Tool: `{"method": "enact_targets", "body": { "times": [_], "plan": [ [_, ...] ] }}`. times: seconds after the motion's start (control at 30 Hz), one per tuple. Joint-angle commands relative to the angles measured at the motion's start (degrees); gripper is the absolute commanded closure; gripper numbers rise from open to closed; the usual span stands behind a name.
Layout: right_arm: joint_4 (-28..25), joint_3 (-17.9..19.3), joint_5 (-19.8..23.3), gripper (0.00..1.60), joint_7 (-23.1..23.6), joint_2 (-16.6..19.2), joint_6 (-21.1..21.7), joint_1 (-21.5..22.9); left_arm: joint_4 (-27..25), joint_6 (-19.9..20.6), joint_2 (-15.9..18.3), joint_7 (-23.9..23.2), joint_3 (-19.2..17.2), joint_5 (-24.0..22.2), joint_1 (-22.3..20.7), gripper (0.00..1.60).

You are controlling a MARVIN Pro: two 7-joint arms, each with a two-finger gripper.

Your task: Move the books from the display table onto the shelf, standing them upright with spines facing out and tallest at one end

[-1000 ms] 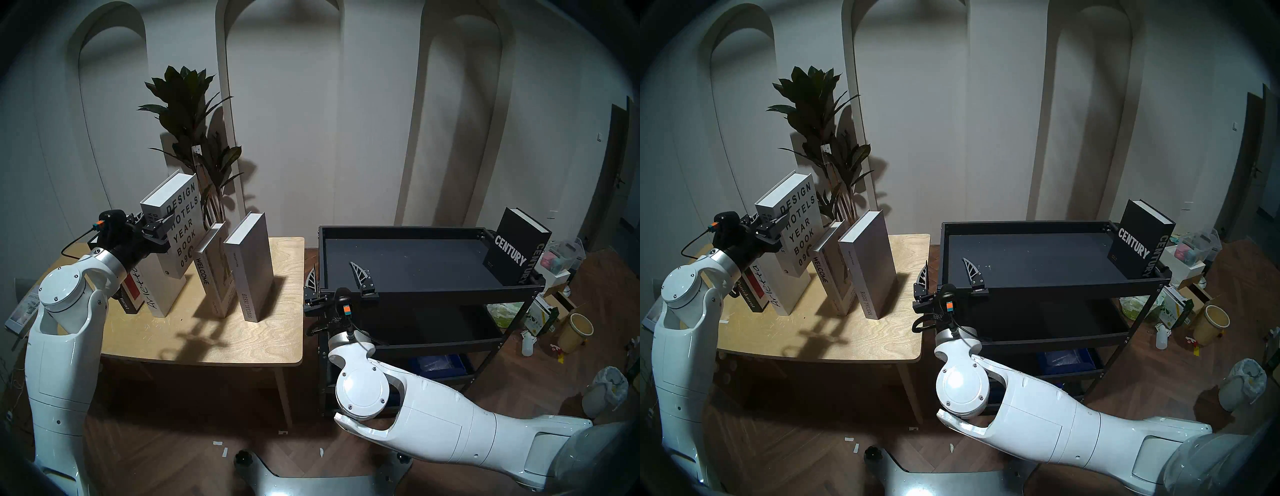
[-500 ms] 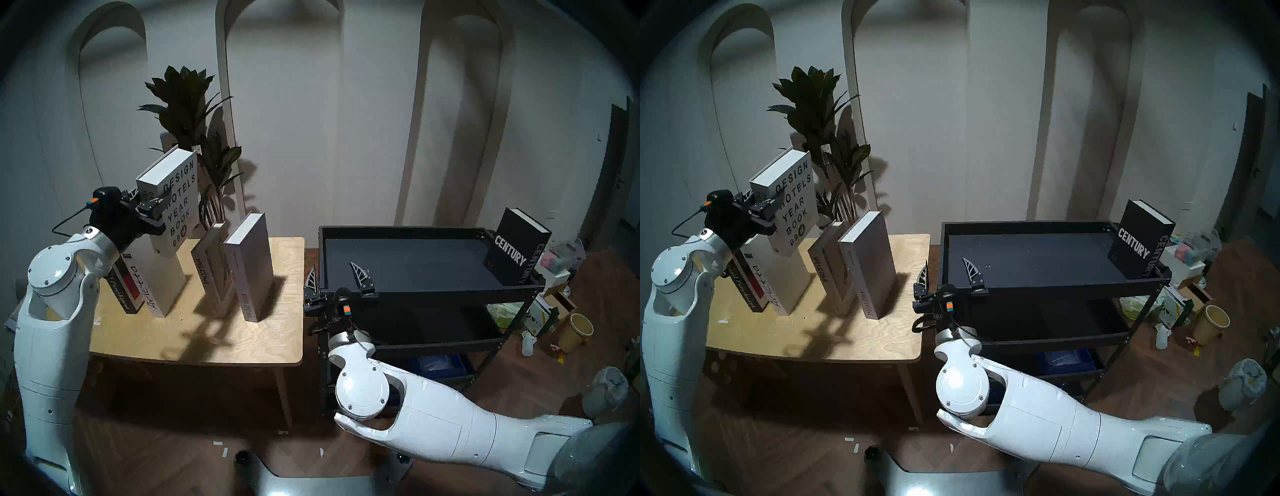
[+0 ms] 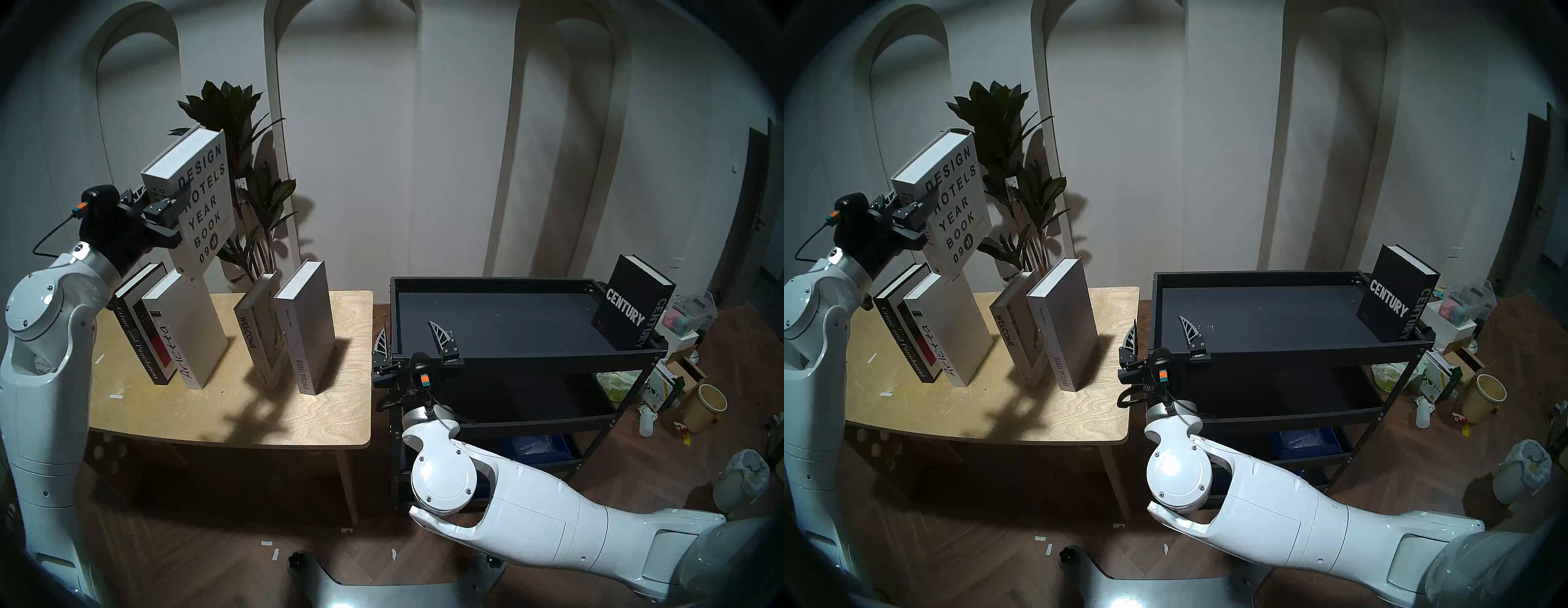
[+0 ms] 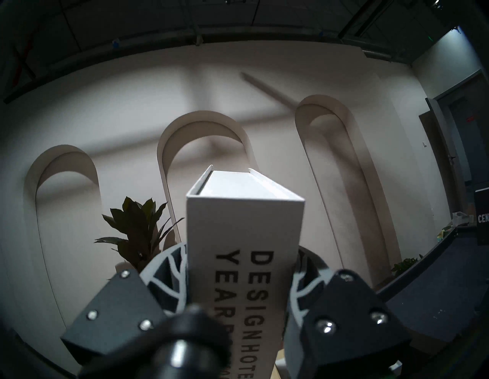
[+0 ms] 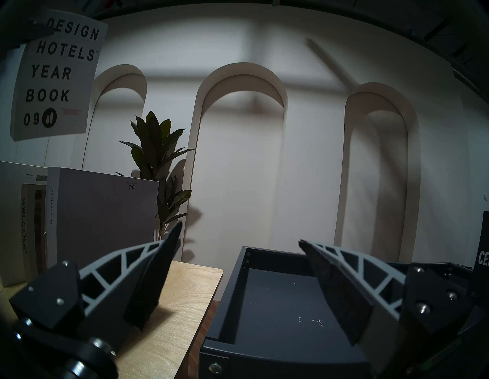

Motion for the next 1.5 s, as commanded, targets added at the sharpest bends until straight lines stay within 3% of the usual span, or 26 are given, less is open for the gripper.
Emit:
{"method": "enact_targets", "body": {
  "times": [0.0, 0.27, 0.47, 0.8, 1.13, 1.47],
  "plan": [
    [-0.92, 0.09, -0.15, 0.0, 0.07, -0.21, -0.14, 0.33, -3.5, 1.9, 0.74, 0.02, -2.25, -3.36, -4.16, 1.6],
    [-0.96, 0.08, -0.14, 0.0, 0.08, -0.18, -0.12, 0.33, -6.11, 6.17, -0.62, 1.09, 0.1, -9.91, -8.0, 1.6],
    [-0.98, 0.08, -0.13, 0.0, 0.08, -0.18, -0.12, 0.33, -5.14, 8.17, -2.94, 3.43, 1.52, -14.81, -11.42, 1.6],
    [-0.96, 0.08, -0.13, 0.0, 0.07, -0.18, -0.13, 0.33, -5.21, 10.16, -5.83, 12.67, 3.63, -16.85, -16.69, 1.6],
    [-0.97, 0.07, -0.13, 0.0, 0.07, -0.18, -0.13, 0.34, -6.43, 13.67, -13.36, 20.98, 4.03, -26.58, -19.96, 1.6],
    [-1.02, 0.08, -0.11, 0.0, 0.08, -0.15, -0.1, 0.33, -7.75, 14.97, -17.07, 28.6, 6.88, -29.98, -21.04, 1.6]
  ]
}}
